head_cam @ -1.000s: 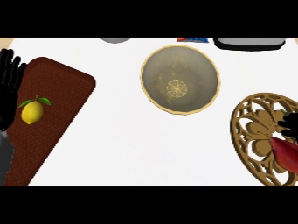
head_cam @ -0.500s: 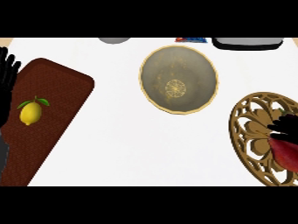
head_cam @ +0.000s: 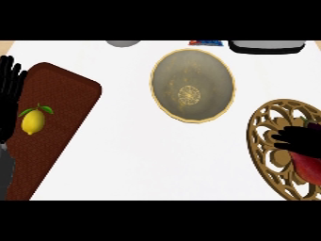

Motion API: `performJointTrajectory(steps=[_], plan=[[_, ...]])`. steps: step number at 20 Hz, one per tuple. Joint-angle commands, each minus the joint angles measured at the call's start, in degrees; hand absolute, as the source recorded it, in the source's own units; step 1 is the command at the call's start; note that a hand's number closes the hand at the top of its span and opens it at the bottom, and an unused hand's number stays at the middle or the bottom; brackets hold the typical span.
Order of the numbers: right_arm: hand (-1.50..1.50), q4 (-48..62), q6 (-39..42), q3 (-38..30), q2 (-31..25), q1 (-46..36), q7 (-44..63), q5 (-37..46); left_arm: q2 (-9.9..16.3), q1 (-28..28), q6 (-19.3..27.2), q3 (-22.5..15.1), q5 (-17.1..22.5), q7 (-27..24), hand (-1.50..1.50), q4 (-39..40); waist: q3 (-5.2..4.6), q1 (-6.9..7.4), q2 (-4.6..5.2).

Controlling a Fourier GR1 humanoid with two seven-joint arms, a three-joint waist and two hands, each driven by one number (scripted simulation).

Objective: Pick the pear from the placemat and place it in the bowl

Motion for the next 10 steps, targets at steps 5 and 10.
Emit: performJointTrajectory(steps=[5, 10], plan=[[-1.5, 11.1, 2.0, -0.6, 4.6, -5.9, -2.6, 5.9, 1.9, -1.4, -2.7, 2.6, 1.5, 0.9, 0.0, 0.2, 0.01, 0.18, 0.09], [1.5, 11.4, -2.9, -1.3, 7.5, -6.3, -7.1, 5.8, -1.0, 0.6, 0.7, 0.0, -1.3, 2.9, 0.0, -4.6, 0.03, 0.23, -0.02]])
